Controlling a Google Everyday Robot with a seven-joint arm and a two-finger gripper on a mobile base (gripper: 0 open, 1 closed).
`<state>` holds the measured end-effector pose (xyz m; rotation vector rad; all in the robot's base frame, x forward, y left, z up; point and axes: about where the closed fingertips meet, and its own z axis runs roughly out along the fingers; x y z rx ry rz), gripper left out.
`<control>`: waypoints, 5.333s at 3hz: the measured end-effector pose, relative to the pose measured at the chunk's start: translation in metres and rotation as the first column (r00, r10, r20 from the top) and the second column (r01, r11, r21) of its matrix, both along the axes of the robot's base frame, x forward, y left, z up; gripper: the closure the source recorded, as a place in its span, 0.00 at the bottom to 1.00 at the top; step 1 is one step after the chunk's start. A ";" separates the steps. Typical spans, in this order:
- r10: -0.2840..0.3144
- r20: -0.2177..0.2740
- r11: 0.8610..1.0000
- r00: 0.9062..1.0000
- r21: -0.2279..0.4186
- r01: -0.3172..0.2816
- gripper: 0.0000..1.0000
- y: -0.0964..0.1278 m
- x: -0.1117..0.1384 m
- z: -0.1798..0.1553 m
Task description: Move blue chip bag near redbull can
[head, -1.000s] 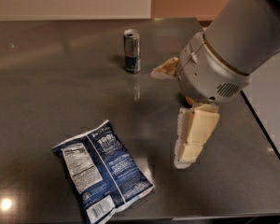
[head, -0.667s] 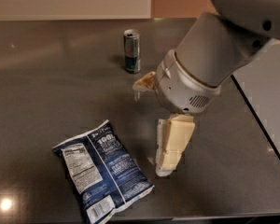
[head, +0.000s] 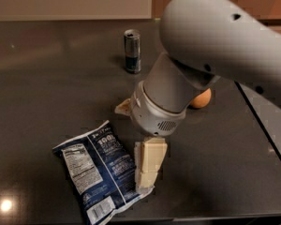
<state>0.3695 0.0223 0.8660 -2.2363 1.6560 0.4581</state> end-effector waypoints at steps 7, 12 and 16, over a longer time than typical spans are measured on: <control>-0.004 0.042 0.999 0.999 0.043 0.002 0.88 -0.014 0.016 0.008; -0.265 0.098 0.963 0.959 0.068 0.259 1.00 -0.079 0.173 0.054; -0.354 0.070 0.935 0.933 0.030 0.353 0.13 -0.090 0.202 0.033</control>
Offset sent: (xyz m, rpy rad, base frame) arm -0.0070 0.0184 -0.0671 -0.0765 0.0298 0.0679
